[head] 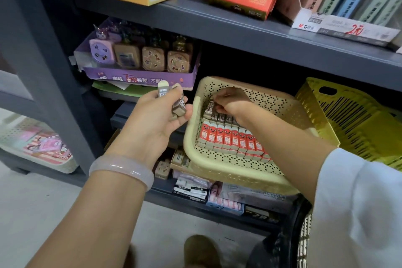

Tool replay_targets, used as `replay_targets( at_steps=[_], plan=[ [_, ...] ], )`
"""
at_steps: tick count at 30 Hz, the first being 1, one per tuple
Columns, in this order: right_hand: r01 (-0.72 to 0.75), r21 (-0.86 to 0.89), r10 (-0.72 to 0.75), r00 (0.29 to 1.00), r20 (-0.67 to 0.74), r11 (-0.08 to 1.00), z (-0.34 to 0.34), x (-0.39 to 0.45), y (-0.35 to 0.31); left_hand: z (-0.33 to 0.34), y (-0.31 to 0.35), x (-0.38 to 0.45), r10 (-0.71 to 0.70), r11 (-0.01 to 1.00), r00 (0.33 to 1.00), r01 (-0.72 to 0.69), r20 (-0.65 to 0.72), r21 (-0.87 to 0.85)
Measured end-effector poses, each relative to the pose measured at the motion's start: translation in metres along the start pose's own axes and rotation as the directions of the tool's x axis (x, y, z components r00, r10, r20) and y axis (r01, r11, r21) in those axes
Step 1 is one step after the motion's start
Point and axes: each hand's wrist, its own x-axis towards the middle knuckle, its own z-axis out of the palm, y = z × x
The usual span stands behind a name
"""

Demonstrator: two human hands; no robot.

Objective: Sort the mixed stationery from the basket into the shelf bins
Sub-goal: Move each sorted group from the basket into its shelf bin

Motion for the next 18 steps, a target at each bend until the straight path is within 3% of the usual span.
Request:
replay_targets(
  at_steps=[4,8,10,12,14,16,18],
  plan=[
    [-0.023,-0.089,0.024,1.0,0.012,0.996,0.009,0.001,0.0,0.002,0.001,0.002,-0.019,1.0,1.0,0.019,0.025,-0.013],
    [-0.069,0.015,0.069,0.997,-0.023,0.998,0.003,-0.003,-0.002,0.004,0.0,0.003,0.0,1.0,0.999,0.0,0.054,0.0],
    [-0.006,0.16,0.008,1.0,-0.016,0.987,-0.002,-0.012,-0.005,0.005,-0.001,0.002,0.017,1.0,0.997,-0.019,0.08,0.016],
    [0.065,0.328,-0.096,0.992,0.081,0.943,-0.008,-0.026,-0.011,0.007,-0.004,0.0,0.019,0.999,0.995,-0.024,0.1,0.043],
    [0.069,0.424,-0.202,0.94,0.276,0.903,-0.013,-0.041,-0.018,0.011,-0.007,-0.003,0.014,0.998,0.993,-0.021,0.115,0.052],
    [0.082,0.397,-0.264,0.863,0.431,0.914,-0.015,-0.05,-0.022,0.015,-0.009,-0.006,0.013,0.998,0.992,-0.02,0.125,0.053],
    [0.119,0.37,-0.293,0.839,0.459,0.921,-0.014,-0.055,-0.023,0.017,-0.009,-0.008,0.013,0.999,0.992,-0.019,0.128,0.043]
  ],
)
